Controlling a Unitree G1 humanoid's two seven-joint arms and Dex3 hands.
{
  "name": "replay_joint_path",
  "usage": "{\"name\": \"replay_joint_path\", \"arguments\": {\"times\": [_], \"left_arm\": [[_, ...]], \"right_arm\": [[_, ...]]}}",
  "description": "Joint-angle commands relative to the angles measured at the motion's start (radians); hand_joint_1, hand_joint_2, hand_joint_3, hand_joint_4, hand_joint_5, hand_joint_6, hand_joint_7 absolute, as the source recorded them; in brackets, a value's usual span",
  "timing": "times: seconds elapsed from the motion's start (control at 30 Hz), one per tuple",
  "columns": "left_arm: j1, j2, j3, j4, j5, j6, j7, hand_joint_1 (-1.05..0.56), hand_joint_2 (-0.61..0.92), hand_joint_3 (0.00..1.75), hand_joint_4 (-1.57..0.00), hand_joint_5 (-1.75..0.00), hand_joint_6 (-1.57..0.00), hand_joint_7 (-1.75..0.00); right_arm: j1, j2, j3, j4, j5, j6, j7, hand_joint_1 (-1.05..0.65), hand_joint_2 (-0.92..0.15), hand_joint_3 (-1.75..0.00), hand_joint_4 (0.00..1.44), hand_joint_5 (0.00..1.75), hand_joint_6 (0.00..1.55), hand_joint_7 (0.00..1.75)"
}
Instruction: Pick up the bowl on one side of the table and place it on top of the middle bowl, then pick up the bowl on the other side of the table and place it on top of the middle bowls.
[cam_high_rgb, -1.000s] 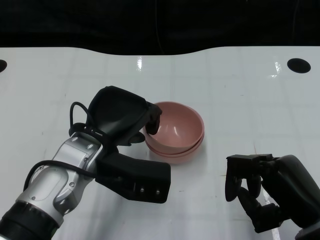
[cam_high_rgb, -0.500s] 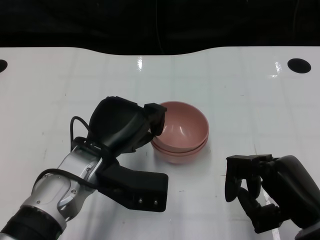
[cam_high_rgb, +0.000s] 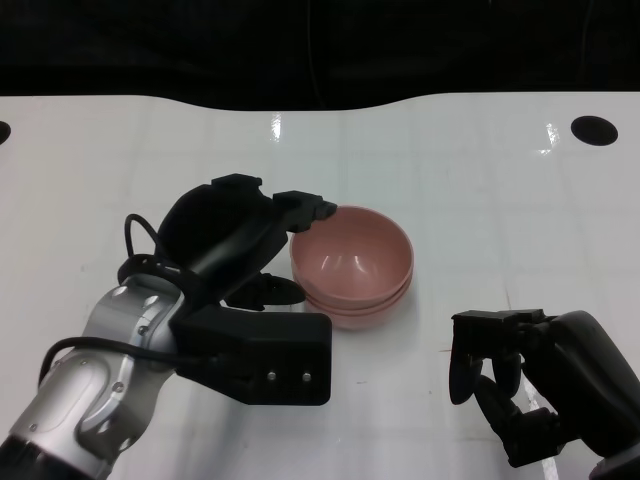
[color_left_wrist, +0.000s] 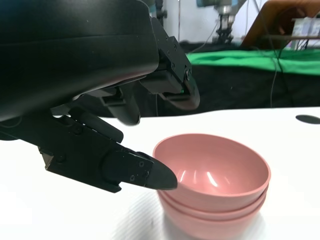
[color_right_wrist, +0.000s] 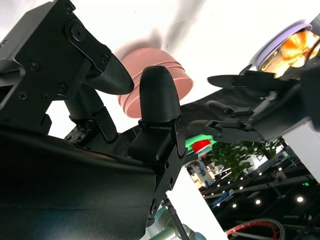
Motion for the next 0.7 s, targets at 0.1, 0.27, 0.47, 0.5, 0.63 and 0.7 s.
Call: {"name": "replay_joint_path", "arguments": {"times": [0.1,0.27,0.47,0.5,0.63,0.7], "left_arm": [[0.079,0.044,0.060,-0.133,-0.041,0.024,-0.060,-0.68,0.92,0.19,-0.13,-0.67,-0.35,0.00],[0.181,0.068,0.126,-0.197,-0.080,-0.064,0.016,-0.66,0.92,0.18,-0.14,-0.69,-0.36,-0.01],[0.284,0.072,0.197,-0.228,-0.135,-0.169,0.094,-0.58,0.92,0.15,-0.23,-0.76,-0.43,-0.04],[0.301,0.071,0.206,-0.227,-0.143,-0.191,0.113,-0.57,0.92,0.15,-0.26,-0.78,-0.46,-0.05],[0.390,0.055,0.247,-0.243,-0.193,-0.264,0.170,-0.49,0.92,0.13,-0.36,-0.97,-0.58,-0.11],[0.437,0.056,0.263,-0.250,-0.217,-0.303,0.185,-0.44,0.92,0.12,-0.39,-1.15,-0.64,-0.15]], "right_arm": [[0.002,-0.003,-0.001,-0.004,0.009,-0.003,0.001,-0.11,-0.15,-1.65,0.96,1.75,0.80,1.56],[0.002,-0.003,-0.002,-0.003,0.010,0.000,0.002,-0.11,-0.15,-1.65,0.96,1.75,0.80,1.56],[0.000,-0.004,-0.001,0.001,0.020,-0.001,0.008,-0.11,-0.14,-1.65,0.96,1.75,0.80,1.56],[-0.001,-0.004,-0.002,0.001,0.021,0.000,0.009,-0.11,-0.14,-1.65,0.96,1.75,0.80,1.56],[0.003,0.001,0.002,-0.014,0.017,0.017,0.017,-0.11,-0.14,-1.66,0.96,1.75,0.80,1.55],[0.005,0.002,0.003,-0.015,0.022,0.017,0.020,-0.11,-0.14,-1.66,0.96,1.75,0.80,1.55]]}}
